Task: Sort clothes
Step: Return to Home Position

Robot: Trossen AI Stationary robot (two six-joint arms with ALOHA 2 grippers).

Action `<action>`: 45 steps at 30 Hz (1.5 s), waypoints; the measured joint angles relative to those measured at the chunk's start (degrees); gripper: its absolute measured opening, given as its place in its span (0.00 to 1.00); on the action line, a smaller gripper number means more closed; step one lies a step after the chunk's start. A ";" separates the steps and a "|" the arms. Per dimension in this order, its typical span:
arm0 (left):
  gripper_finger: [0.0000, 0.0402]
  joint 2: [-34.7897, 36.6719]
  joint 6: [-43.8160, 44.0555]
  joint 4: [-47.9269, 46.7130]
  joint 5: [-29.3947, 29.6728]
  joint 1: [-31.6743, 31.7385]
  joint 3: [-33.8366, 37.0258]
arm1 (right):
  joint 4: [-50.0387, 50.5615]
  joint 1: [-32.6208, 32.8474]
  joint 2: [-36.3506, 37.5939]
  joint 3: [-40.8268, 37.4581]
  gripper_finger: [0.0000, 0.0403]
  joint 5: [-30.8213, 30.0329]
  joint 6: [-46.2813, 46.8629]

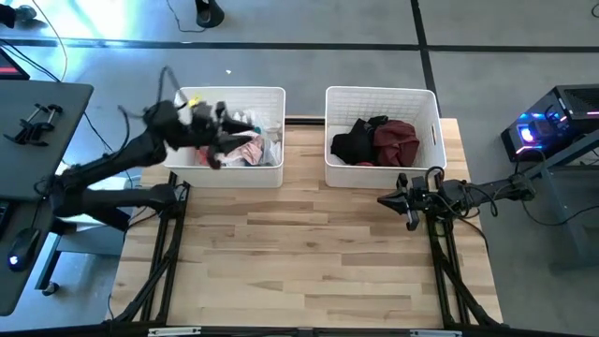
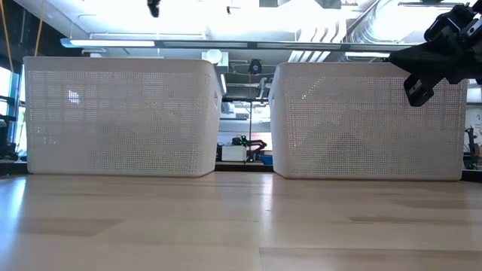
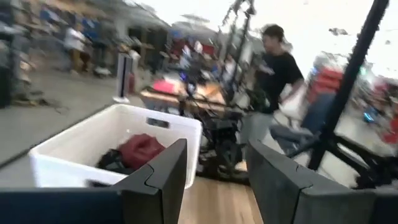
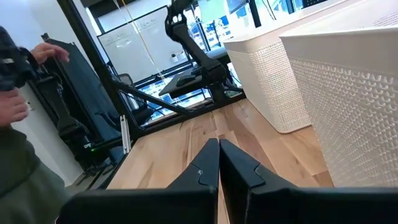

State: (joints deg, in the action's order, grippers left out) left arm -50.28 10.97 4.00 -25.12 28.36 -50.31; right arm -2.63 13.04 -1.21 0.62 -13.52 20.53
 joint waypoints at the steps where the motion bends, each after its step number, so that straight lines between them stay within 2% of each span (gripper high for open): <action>1: 0.38 2.62 0.70 1.33 1.35 0.21 2.61 | 0.00 0.00 0.00 0.00 0.00 0.00 0.00; 4: 0.38 9.25 0.71 5.08 4.38 0.52 8.46 | -0.01 0.00 0.00 0.00 0.00 0.00 0.00; 9: 0.38 17.49 -1.60 10.21 6.23 -0.22 17.39 | 0.00 0.00 0.00 0.00 0.00 0.00 -0.02; 12: 0.38 22.80 0.94 14.25 12.11 -2.09 24.35 | 0.00 0.00 0.00 0.02 0.00 0.00 -0.01; 17: 0.38 30.83 8.55 28.44 19.89 -6.14 37.01 | -0.01 0.00 0.00 0.02 0.00 0.00 0.00; 20: 0.38 34.02 7.54 37.19 21.68 -8.61 42.55 | 0.00 0.00 0.00 0.02 0.00 0.00 0.00; 22: 0.38 35.94 5.88 38.93 22.35 -10.04 44.64 | 0.00 0.00 0.00 0.02 0.00 0.00 0.00; 28: 0.38 42.63 2.87 33.47 27.03 -13.51 46.10 | 0.00 0.00 0.00 0.04 0.00 0.00 0.00; 35: 0.38 49.45 2.53 25.64 27.32 -14.56 49.71 | 0.00 0.00 0.00 0.04 0.00 0.00 0.00; 40: 0.38 50.05 5.14 20.04 27.36 -14.56 49.68 | 0.00 0.00 0.00 0.04 0.00 0.00 0.00; 45: 0.38 50.10 1.67 14.32 27.49 -15.04 49.21 | 0.00 0.02 -0.02 0.04 0.00 0.00 -0.02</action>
State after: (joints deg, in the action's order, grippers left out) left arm -0.19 12.64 18.32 2.38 13.31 -1.09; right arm -2.63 13.06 -1.23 0.67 -13.52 20.51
